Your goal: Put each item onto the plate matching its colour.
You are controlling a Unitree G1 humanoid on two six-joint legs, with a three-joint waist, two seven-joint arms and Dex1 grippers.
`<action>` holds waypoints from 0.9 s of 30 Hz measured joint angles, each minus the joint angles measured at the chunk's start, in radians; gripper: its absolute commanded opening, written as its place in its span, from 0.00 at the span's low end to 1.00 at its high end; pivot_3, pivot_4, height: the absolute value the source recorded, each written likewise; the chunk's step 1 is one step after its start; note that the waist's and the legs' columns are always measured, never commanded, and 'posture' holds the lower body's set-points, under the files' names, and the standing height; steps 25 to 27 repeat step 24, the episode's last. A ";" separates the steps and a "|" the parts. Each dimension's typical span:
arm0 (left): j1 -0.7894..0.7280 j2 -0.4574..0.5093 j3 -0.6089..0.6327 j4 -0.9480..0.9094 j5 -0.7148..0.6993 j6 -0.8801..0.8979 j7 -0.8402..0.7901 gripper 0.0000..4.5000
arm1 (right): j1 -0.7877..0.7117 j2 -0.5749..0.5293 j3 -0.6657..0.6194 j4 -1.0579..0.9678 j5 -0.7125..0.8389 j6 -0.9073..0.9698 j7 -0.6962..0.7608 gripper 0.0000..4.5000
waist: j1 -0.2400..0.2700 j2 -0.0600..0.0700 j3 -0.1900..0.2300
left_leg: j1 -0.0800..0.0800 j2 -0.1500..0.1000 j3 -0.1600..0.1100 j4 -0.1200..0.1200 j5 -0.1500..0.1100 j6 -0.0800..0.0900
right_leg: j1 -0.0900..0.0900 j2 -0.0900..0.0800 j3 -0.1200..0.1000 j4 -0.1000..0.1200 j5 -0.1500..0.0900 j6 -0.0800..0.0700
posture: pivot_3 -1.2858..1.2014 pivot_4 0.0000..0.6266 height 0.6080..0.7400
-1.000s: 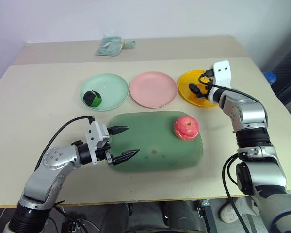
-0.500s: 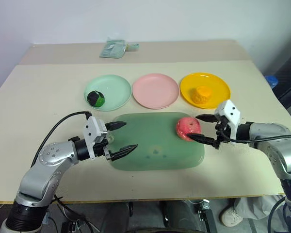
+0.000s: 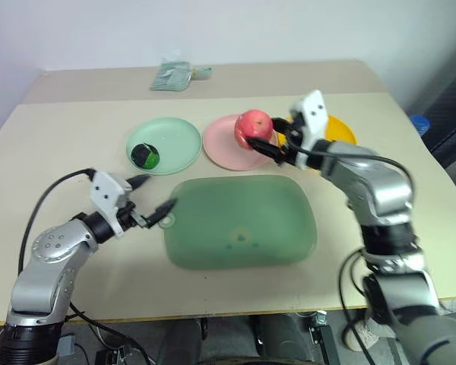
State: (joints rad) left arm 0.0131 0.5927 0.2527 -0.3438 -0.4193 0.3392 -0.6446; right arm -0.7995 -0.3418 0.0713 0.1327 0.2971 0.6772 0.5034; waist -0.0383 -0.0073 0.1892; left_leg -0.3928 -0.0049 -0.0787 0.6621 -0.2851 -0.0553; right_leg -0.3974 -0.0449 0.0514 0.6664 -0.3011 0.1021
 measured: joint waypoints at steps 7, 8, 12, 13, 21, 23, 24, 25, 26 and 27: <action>0.092 -0.029 0.020 -0.065 0.002 0.008 0.061 1.00 | -0.064 0.057 0.031 0.240 -0.099 -0.163 -0.018 0.99 | 0.021 0.000 0.000 | -0.013 -0.001 0.001 0.003 0.001 -0.002 | -0.013 -0.002 0.000 0.001 0.001 0.001 | 0.52 0.24 1.00; 0.092 -0.034 0.021 -0.080 0.000 0.010 0.073 1.00 | -0.064 0.044 0.030 0.233 -0.102 -0.192 -0.005 0.99 | 0.023 0.000 0.000 | -0.013 -0.001 0.000 0.003 0.001 -0.002 | -0.013 -0.002 -0.001 0.001 0.001 0.001 | 0.52 0.24 1.00; 0.101 -0.048 0.056 -0.122 -0.005 0.027 0.129 1.00 | 0.031 -0.101 -0.033 0.118 -0.067 -0.297 0.139 0.99 | 0.031 -0.001 0.000 | -0.013 -0.001 -0.001 0.003 0.001 -0.001 | -0.011 -0.002 -0.002 0.000 0.001 0.001 | 0.52 0.24 1.00; 0.108 -0.048 0.075 -0.123 -0.004 0.029 0.139 1.00 | 0.073 -0.143 -0.063 0.095 -0.044 -0.309 0.182 0.99 | 0.031 -0.001 0.000 | -0.013 -0.001 -0.001 0.003 0.001 -0.001 | -0.010 -0.002 -0.002 -0.001 0.001 0.001 | 0.52 0.24 1.00; 0.140 -0.039 0.227 -0.083 0.007 0.044 0.221 1.00 | 0.364 -0.412 -0.380 0.132 0.080 -0.307 0.318 0.99 | 0.017 0.000 -0.001 | -0.007 0.000 0.004 0.001 0.000 0.000 | -0.007 0.001 0.001 0.001 0.001 0.000 | 0.52 0.24 1.00; 0.157 -0.041 0.279 -0.060 -0.006 0.045 0.227 1.00 | 0.448 -0.454 -0.410 0.145 0.082 -0.302 0.352 0.99 | 0.018 0.000 -0.001 | -0.005 0.001 0.005 0.001 0.000 0.000 | -0.005 0.001 0.001 0.000 0.000 0.000 | 0.52 0.24 1.00; 0.174 -0.040 0.304 -0.047 -0.007 0.045 0.227 1.00 | 0.485 -0.465 -0.414 0.152 0.082 -0.296 0.369 0.99 | 0.017 0.000 -0.001 | -0.003 0.001 0.007 0.001 0.000 0.000 | -0.004 0.001 0.002 0.000 0.000 0.000 | 0.52 0.24 1.00; 0.174 -0.040 0.304 -0.047 -0.007 0.045 0.227 1.00 | 0.485 -0.465 -0.414 0.152 0.082 -0.296 0.369 0.99 | 0.017 0.000 -0.001 | -0.003 0.001 0.007 0.001 0.000 0.000 | -0.004 0.001 0.002 0.000 0.000 0.000 | 0.52 0.24 1.00; 0.174 -0.040 0.304 -0.047 -0.007 0.045 0.227 1.00 | 0.485 -0.465 -0.414 0.152 0.082 -0.296 0.369 0.99 | 0.017 0.000 -0.001 | -0.003 0.001 0.007 0.001 0.000 0.000 | -0.004 0.001 0.002 0.000 0.000 0.000 | 0.52 0.24 1.00; 0.174 -0.040 0.304 -0.047 -0.007 0.045 0.227 1.00 | 0.485 -0.465 -0.414 0.152 0.082 -0.296 0.369 0.99 | 0.017 0.000 -0.001 | -0.003 0.001 0.007 0.001 0.000 0.000 | -0.004 0.001 0.002 0.000 0.000 0.000 | 0.52 0.24 1.00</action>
